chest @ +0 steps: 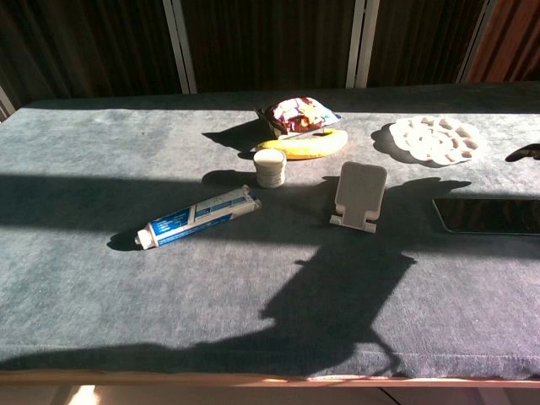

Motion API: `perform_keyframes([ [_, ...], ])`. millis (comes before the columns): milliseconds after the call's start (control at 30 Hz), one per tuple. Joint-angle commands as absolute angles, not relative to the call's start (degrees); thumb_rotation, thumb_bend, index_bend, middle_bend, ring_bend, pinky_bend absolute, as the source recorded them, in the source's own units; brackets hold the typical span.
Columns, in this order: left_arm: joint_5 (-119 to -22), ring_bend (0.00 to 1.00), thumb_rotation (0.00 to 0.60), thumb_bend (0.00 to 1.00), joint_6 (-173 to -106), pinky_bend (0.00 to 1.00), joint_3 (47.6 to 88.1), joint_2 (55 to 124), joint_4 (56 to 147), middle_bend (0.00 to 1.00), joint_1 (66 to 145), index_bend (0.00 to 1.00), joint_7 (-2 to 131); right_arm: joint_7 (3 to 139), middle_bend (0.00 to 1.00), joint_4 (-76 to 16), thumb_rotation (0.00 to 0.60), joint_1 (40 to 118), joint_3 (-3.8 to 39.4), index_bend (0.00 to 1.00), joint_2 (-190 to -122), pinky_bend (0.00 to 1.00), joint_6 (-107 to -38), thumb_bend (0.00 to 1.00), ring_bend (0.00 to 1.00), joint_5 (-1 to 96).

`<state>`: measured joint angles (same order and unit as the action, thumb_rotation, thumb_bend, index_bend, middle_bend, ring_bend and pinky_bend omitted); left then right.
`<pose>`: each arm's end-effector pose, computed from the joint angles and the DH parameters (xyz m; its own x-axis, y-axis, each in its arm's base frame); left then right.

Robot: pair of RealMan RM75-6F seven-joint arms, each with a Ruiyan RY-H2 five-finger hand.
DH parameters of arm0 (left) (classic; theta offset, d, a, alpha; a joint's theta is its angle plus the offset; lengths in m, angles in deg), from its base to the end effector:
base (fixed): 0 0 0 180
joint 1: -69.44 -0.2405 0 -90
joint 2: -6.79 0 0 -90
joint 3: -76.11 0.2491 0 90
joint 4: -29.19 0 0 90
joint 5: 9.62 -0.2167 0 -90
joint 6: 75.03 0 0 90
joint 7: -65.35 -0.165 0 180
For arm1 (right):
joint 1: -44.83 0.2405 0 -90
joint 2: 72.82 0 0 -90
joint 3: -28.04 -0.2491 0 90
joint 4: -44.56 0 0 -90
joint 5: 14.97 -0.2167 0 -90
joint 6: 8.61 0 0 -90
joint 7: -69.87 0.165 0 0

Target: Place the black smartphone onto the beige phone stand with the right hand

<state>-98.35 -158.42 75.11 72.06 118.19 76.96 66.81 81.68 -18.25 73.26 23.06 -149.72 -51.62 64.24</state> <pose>-0.3058 0.2098 0.1366 0.4158 0.0431 0.9084 0.9069 -0.0946 -0.4107 -0.3528 -0.3449 0.0637 0.4503 -0.4356 0.7794 -0.8807 -0.0728 0.4681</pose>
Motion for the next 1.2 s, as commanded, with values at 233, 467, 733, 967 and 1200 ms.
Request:
perform_keyframes([
  [233, -97.9, 0.00, 0.600, 0.40, -158.2, 0.00, 75.1, 71.8, 118.5, 0.00, 76.9, 0.00, 66.6, 83.9, 0.23, -13.8, 0.600, 75.5, 24.6, 0.37, -153.4, 0.00, -50.5, 0.23, 0.00, 66.3],
  [467, -98.0, 0.00, 0.600, 0.40, -158.5, 0.00, 75.2, 71.6, 118.7, 0.00, 76.8, 0.00, 67.0, 83.8, 0.25, -12.3, 0.600, 76.1, 25.2, 0.42, -154.8, 0.00, -49.8, 0.27, 0.00, 65.7],
  [733, -98.1, 0.00, 0.600, 0.40, -158.2, 0.00, 75.3, 71.5, 118.7, 0.00, 76.9, 0.00, 67.2, 82.8, 0.28, -11.6, 0.600, 76.2, 25.4, 0.45, -155.5, 0.00, -49.3, 0.27, 0.01, 64.6],
  [967, -98.2, 0.00, 0.600, 0.40, -158.2, 0.00, 75.4, 71.4, 118.8, 0.00, 76.9, 0.00, 67.2, 81.9, 0.34, -10.4, 0.600, 76.1, 25.3, 0.53, -156.4, 0.00, -49.5, 0.27, 0.06, 63.5],
  [1200, -98.2, 0.00, 0.600, 0.40, -157.9, 0.00, 75.4, 71.4, 118.8, 0.00, 77.0, 0.00, 67.4, 80.3, 0.46, -9.7, 0.600, 75.9, 25.0, 0.66, -157.3, 0.03, -50.0, 0.28, 0.16, 62.4],
])
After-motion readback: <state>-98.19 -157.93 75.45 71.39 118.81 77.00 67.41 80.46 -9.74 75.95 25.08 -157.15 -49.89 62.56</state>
